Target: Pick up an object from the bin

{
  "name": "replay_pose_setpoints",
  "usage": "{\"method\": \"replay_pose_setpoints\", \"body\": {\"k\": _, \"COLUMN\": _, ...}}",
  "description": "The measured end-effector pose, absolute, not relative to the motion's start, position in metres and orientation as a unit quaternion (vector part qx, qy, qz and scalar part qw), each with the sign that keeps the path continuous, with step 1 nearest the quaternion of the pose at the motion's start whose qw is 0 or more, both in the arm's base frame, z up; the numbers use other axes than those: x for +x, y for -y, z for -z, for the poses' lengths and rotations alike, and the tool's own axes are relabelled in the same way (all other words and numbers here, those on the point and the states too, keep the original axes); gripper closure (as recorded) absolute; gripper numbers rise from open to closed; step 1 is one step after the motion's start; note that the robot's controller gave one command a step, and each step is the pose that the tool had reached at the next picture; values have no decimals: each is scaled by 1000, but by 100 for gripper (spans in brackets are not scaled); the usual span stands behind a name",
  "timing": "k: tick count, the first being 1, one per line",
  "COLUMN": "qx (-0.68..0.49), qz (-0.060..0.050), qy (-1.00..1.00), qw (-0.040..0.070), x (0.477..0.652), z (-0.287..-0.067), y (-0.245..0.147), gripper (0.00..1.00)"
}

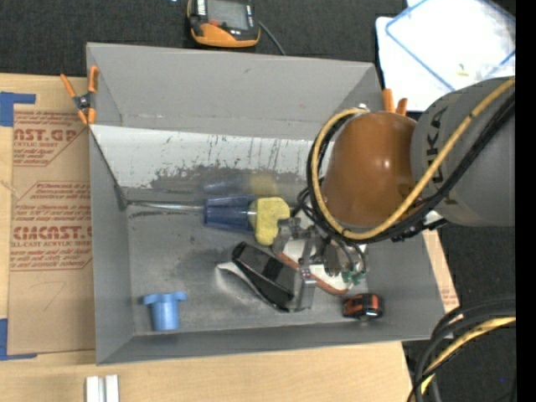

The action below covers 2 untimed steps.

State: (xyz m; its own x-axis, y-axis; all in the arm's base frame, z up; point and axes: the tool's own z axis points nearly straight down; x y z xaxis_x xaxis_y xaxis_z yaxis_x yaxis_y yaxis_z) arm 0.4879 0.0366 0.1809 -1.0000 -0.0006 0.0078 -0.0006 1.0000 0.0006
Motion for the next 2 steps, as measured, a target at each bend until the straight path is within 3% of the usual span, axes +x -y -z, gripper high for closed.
{"method": "replay_pose_setpoints", "body": {"k": 1, "qx": 0, "qz": 0, "qy": 1000, "qw": 0, "x": 490, "z": -185, "y": -36, "gripper": 0}}
{"method": "replay_pose_setpoints", "body": {"k": 2, "qx": -103, "qz": 1, "qy": 995, "qw": 1, "x": 489, "z": -124, "y": -30, "gripper": 0}}
